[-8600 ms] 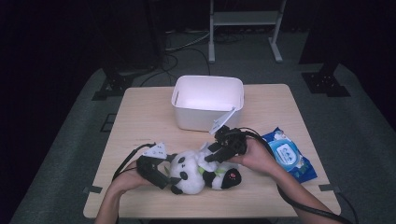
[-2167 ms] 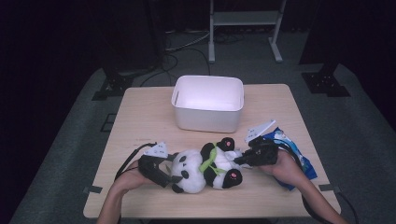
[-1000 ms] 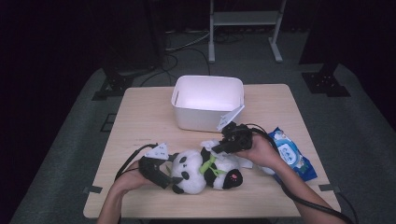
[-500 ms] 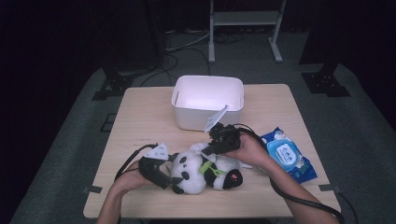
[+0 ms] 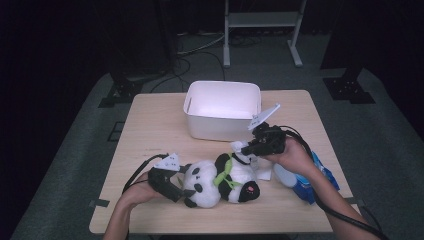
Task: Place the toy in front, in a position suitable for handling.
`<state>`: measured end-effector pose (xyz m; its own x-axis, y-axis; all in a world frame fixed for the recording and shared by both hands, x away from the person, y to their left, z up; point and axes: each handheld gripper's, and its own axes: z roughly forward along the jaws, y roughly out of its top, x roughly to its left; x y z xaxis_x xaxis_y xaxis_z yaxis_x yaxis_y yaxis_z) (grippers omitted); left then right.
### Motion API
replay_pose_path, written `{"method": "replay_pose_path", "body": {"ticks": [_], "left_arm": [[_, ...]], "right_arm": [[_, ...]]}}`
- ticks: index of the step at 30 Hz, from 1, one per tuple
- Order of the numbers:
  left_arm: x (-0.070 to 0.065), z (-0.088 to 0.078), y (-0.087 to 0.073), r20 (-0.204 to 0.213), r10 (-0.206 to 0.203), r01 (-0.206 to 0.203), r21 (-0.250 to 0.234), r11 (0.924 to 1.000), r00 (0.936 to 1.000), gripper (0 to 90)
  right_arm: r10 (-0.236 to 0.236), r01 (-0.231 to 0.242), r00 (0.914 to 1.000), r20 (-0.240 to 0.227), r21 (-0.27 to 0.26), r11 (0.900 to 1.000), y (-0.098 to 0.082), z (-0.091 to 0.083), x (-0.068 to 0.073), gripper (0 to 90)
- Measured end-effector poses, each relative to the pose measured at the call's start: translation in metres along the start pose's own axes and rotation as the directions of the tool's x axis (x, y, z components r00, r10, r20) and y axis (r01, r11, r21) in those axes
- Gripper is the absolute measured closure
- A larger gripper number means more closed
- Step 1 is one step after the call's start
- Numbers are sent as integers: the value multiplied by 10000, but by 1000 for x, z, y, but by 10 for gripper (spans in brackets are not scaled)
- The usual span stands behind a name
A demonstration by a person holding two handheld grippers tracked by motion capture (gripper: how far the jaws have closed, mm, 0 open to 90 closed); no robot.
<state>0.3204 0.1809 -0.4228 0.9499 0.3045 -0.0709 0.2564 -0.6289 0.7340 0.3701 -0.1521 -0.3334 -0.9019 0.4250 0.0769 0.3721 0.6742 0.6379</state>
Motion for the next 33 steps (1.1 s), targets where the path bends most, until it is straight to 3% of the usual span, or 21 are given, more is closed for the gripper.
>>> {"method": "replay_pose_path", "body": {"ticks": [6, 10, 16, 21, 28, 33], "left_arm": [[2, -8, -4, -18, -146, 146, 57, 9999, 9999, 143], [7, -10, -11, -79, -316, 318, 271, 9991, 9995, 143], [8, -8, -13, 148, -384, 380, 238, 9990, 9992, 144], [9, -7, -14, 379, -422, 417, 132, 9990, 9984, 197], [10, -6, -15, 438, -449, 448, 45, 9990, 9980, 198], [11, -5, -16, 457, -468, 467, 41, 9989, 9979, 197]], "right_arm": [[371, -371, 9993, 15, 74, 9993, -13, -1, -4, 820], [294, -295, 9994, -179, -38, 9996, -13, 0, -1, 820], [-366, 367, 9952, -909, -2, 9993, 6, 15, 21, 819], [-928, 1003, 9866, -1342, 503, 9937, 26, 43, 40, 820], [-1164, 1290, 9778, -1742, 631, 9896, 47, 68, 48, 820], [-1489, 1611, 9683, -2005, 458, 9859, 57, 74, 61, 819]]}}
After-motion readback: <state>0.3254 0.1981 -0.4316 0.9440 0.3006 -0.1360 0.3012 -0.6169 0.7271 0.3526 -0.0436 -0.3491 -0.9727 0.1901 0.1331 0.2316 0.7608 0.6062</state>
